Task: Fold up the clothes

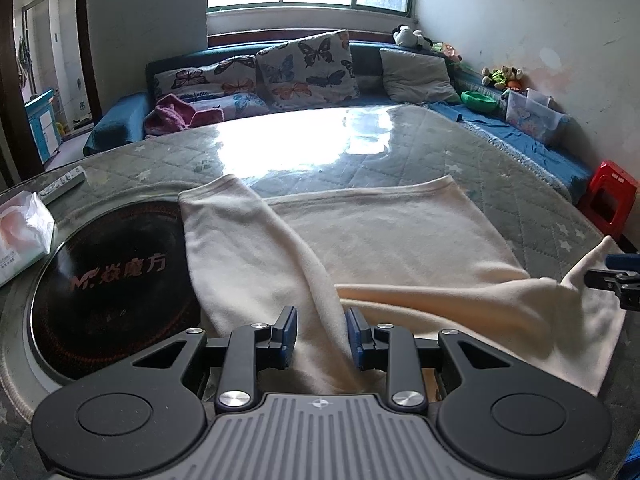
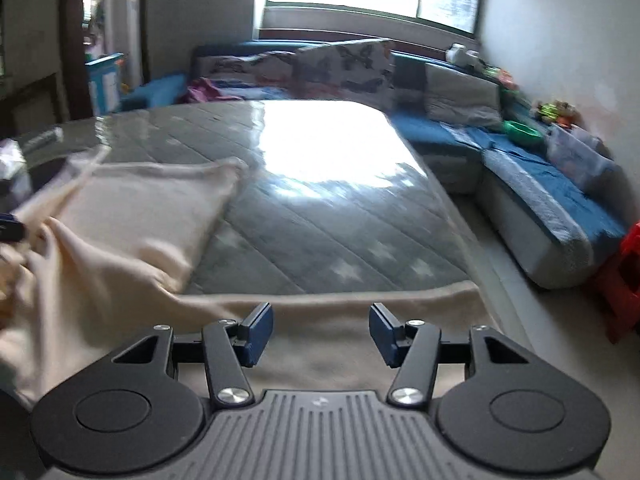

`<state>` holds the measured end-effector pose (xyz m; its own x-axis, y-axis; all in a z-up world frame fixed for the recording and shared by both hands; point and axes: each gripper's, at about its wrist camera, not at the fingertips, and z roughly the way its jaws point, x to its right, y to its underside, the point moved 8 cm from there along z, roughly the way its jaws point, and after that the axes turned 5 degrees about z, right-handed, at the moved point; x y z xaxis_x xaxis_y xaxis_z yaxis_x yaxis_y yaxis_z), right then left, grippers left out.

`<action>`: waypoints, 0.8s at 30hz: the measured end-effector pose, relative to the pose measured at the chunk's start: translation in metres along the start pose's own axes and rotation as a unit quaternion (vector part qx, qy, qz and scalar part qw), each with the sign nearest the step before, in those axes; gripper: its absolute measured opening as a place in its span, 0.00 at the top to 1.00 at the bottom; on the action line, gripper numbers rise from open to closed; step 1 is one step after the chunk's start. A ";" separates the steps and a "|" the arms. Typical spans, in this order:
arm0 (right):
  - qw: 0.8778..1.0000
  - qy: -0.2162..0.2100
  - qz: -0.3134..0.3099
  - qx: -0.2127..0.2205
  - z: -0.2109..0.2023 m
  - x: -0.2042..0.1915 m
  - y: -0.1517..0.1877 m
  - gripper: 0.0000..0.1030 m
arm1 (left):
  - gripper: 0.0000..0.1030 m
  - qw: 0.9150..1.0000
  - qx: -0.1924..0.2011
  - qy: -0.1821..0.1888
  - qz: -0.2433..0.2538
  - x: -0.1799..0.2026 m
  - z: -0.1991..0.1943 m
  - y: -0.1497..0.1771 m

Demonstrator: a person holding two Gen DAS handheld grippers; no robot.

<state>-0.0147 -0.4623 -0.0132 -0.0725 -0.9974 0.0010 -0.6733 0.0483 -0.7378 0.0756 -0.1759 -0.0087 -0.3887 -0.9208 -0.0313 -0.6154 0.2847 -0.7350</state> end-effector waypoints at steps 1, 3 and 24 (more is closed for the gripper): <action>1.000 -0.008 -0.003 0.001 0.000 -0.005 -0.004 0.47 | 0.71 1.000 0.001 0.004 0.002 0.002 0.000 0.000; 0.999 -0.037 -0.007 0.001 0.000 -0.020 -0.016 0.48 | 0.71 1.000 0.001 0.010 0.006 0.005 0.000 0.001; 0.952 -0.283 -0.097 -0.066 0.069 -0.213 -0.122 0.65 | 0.97 0.997 0.023 0.054 -0.057 -0.013 -0.018 0.010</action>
<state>0.1336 -0.2592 0.0304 0.4458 -0.8557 -0.2628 -0.7229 -0.1710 -0.6694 0.0625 -0.1559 -0.0038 -0.3901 -0.9122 0.1257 -0.6290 0.1643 -0.7599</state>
